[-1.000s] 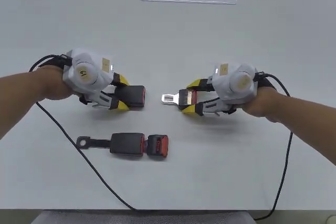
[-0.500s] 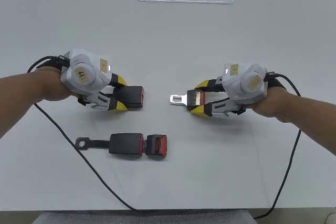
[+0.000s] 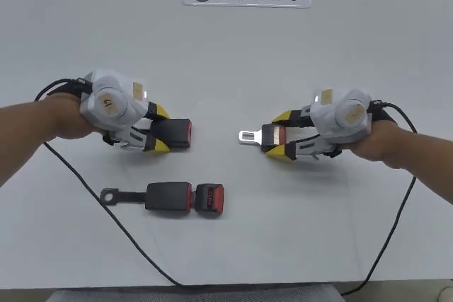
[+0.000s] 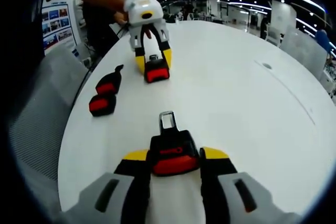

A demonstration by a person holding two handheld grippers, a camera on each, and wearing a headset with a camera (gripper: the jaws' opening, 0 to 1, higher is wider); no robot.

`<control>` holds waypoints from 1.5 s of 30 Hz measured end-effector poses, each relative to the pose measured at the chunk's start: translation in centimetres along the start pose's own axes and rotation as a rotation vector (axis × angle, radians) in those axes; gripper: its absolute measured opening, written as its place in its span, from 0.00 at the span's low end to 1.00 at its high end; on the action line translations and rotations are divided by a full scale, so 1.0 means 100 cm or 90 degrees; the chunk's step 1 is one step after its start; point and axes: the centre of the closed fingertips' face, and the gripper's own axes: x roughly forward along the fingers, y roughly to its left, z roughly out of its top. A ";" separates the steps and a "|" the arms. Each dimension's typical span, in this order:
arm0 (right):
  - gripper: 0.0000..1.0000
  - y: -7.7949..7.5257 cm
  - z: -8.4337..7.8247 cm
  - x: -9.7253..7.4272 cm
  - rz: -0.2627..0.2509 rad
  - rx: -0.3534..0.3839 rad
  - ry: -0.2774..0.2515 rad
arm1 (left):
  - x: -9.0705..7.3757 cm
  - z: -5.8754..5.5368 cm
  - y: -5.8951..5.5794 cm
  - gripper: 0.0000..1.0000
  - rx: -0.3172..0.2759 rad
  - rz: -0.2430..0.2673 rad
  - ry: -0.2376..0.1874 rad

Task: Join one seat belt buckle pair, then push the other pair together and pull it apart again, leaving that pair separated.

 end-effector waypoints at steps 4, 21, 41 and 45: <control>0.38 -0.001 -0.003 -0.003 -0.003 0.005 0.001 | 0.000 0.000 0.000 0.35 -0.001 0.000 0.000; 0.45 -0.001 -0.002 -0.004 -0.008 0.039 0.007 | 0.001 0.002 -0.006 0.45 -0.058 -0.005 0.011; 0.79 -0.034 0.000 -0.039 -0.224 0.165 -0.077 | -0.032 0.010 0.010 0.80 -0.324 0.148 -0.107; 0.82 -0.035 0.003 -0.048 -0.275 0.186 -0.101 | -0.043 0.012 0.009 0.89 -0.383 0.194 -0.157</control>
